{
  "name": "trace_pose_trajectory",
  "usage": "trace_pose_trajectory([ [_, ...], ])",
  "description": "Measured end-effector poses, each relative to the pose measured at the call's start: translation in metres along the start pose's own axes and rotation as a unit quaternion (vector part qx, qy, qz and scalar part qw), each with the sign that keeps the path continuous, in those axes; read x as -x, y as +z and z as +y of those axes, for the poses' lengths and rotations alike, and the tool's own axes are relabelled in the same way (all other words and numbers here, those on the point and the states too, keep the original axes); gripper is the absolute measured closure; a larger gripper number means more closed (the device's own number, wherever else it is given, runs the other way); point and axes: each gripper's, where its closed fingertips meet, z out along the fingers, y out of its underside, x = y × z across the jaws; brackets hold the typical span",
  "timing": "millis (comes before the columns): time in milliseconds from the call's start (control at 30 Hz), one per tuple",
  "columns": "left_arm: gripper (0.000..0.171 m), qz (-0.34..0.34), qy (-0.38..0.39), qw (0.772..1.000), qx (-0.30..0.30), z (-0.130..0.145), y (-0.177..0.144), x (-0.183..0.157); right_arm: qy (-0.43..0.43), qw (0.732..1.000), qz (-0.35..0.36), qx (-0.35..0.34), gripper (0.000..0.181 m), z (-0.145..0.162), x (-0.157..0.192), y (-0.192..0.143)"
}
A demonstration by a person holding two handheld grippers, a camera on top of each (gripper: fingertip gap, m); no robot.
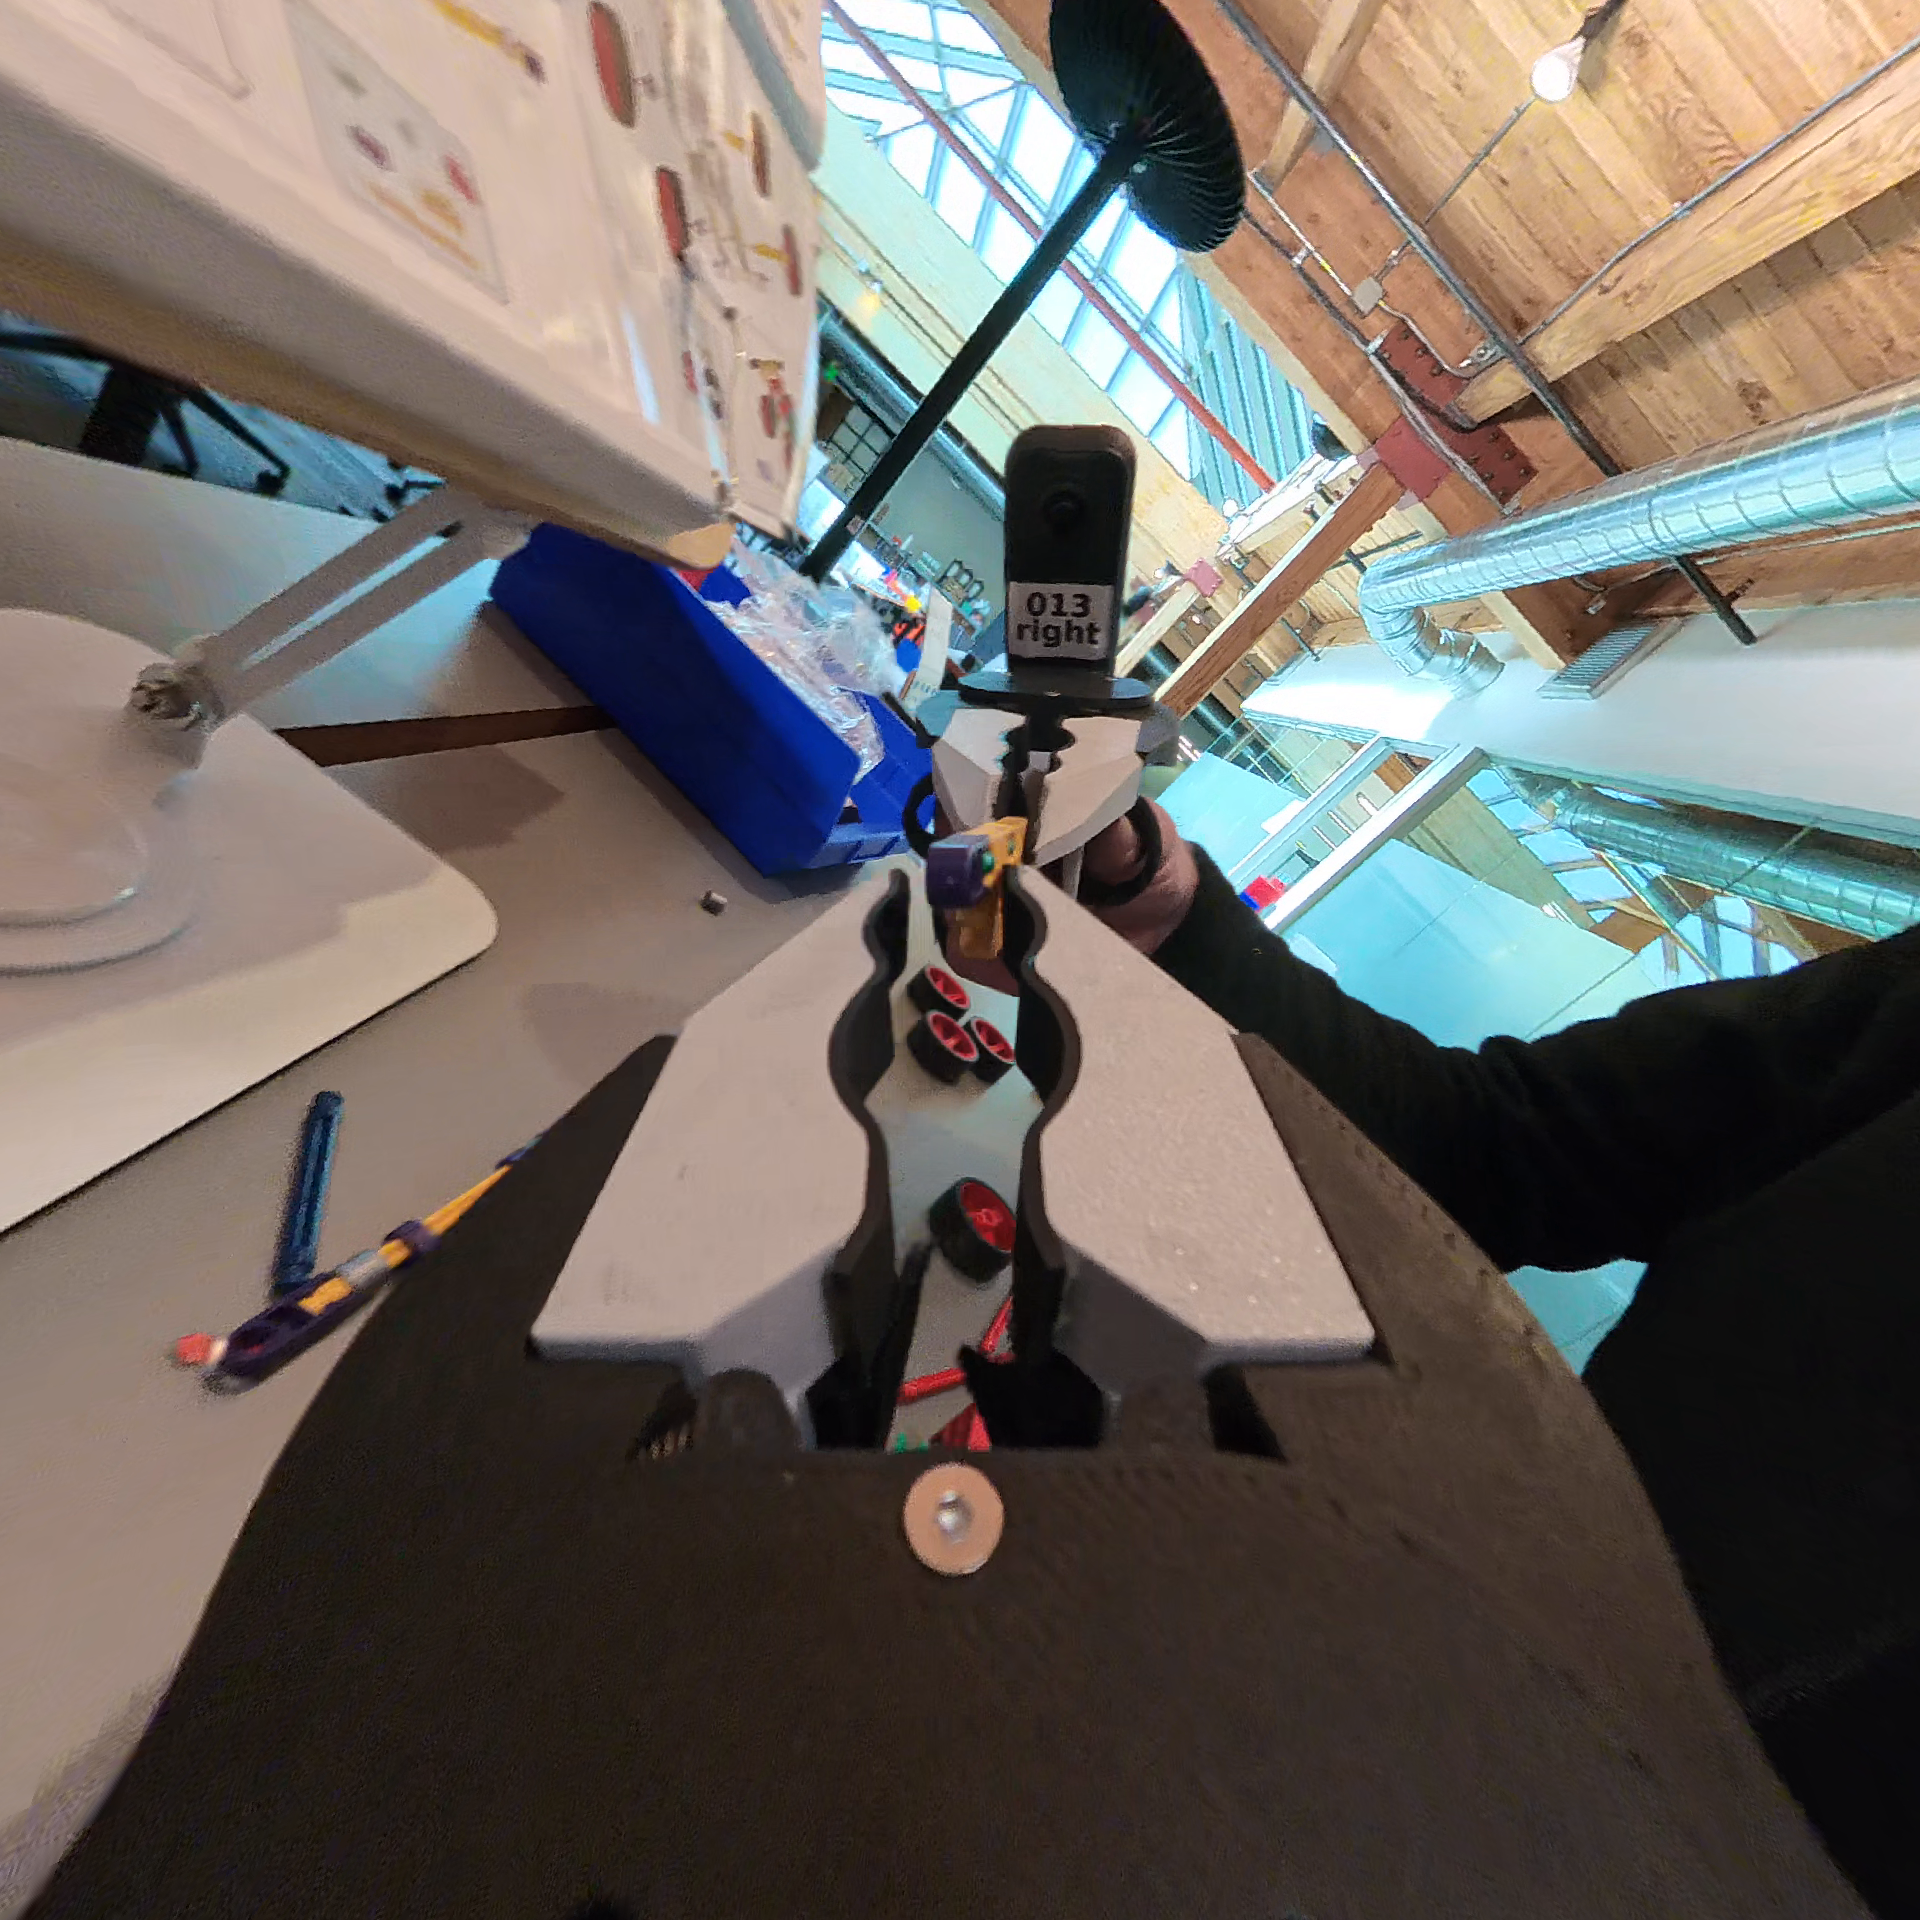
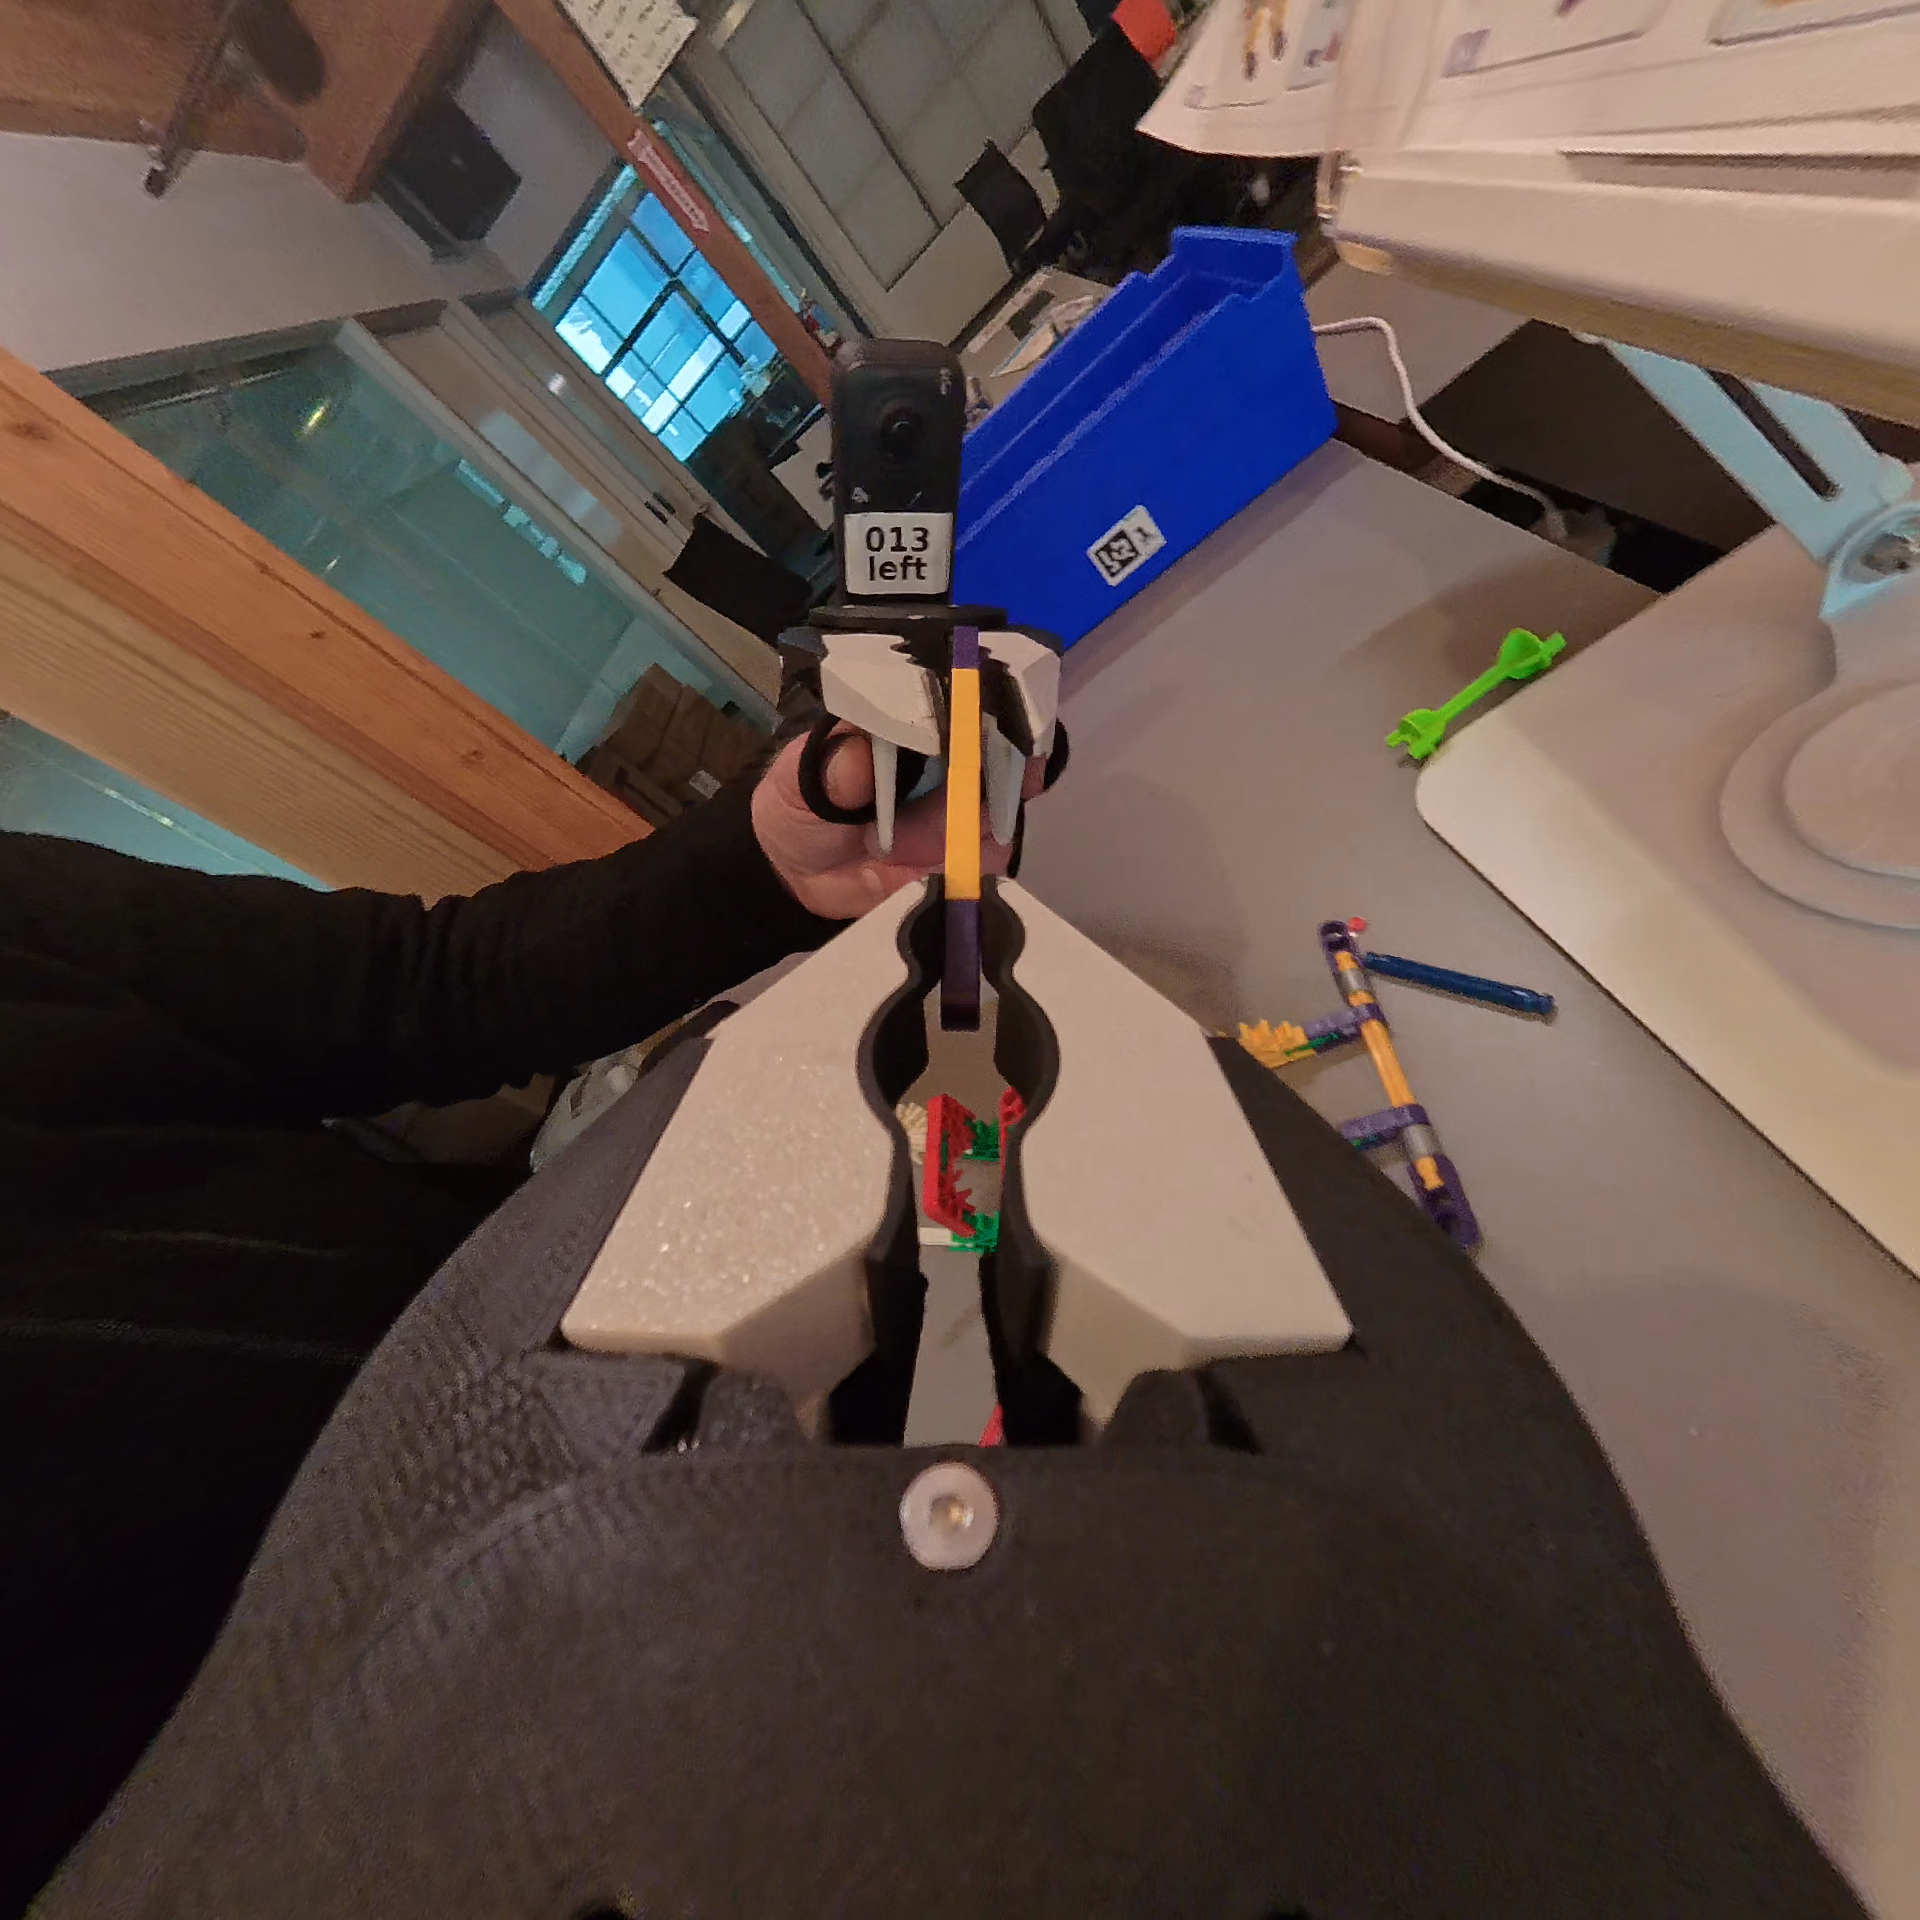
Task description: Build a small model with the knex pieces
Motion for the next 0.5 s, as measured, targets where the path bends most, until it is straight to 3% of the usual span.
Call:
trace_pose_trajectory([
  [167, 0.142, -0.063, -0.024, 0.998, 0.01, 0.006, -0.018, 0.04, 0.033, 0.999, 0.017, -0.009, 0.178, 0.01, -0.027, -0.005],
  [333, 0.127, -0.11, 0.003, 0.989, 0.095, 0.042, -0.044, 0.025, 0.029, 0.999, 0.014, 0.007, 0.179, 0.031, -0.016, -0.01],
  [433, 0.12, -0.137, 0.075, 0.975, 0.159, 0.073, -0.061, 0.001, 0.035, 0.999, 0.008, 0.015, 0.178, 0.048, -0.001, -0.01],
  [500, 0.12, -0.165, 0.164, 0.948, 0.216, 0.1, -0.073, -0.007, 0.039, 0.999, -0.005, 0.02, 0.178, 0.06, 0.012, -0.007],
])
